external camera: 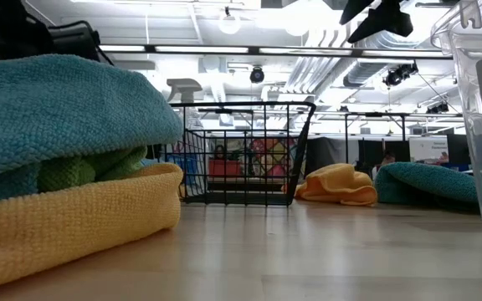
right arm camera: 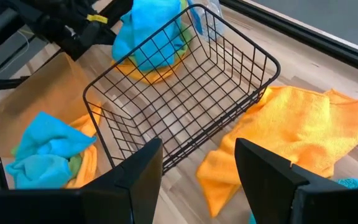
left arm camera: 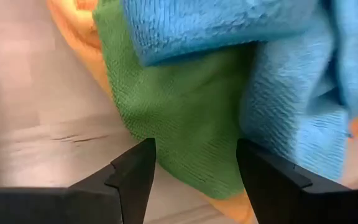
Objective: Sort microfiber towel by color & place in baskets
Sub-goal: Put the top green microfiber towel into the transparent bin
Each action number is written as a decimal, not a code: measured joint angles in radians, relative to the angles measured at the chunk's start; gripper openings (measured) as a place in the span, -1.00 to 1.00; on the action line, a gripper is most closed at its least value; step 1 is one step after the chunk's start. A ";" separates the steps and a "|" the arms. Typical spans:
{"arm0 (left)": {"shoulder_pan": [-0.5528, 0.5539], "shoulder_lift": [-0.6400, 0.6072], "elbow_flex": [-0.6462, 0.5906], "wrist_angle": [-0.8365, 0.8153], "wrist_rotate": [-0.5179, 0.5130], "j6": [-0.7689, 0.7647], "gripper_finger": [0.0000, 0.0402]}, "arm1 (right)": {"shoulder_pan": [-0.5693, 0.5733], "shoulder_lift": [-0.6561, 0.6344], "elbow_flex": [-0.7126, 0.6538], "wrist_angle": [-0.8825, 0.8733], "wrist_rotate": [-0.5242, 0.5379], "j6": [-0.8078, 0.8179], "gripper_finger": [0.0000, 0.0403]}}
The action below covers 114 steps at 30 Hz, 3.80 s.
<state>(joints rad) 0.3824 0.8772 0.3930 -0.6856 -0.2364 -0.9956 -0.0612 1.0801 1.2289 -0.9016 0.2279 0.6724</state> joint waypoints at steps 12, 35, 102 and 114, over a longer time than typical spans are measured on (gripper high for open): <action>0.000 0.107 -0.005 0.087 0.007 0.015 -0.30 | 0.000 0.000 0.000 0.000 0.000 0.000 -0.03; 0.003 0.007 0.717 -0.523 -0.040 0.299 -1.00 | 0.000 0.000 0.000 0.001 0.000 0.002 -0.03; -0.206 0.640 1.359 0.462 0.449 0.623 -1.00 | 0.005 0.246 0.000 1.006 -0.163 -0.571 0.55; -0.222 0.569 1.359 0.529 0.529 0.692 -1.00 | 0.026 0.215 0.000 1.041 0.038 -0.792 0.55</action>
<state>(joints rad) 0.1605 1.4465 1.7523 -0.1569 0.2925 -0.3036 -0.0354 1.2948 1.2293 0.1390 0.2663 -0.1197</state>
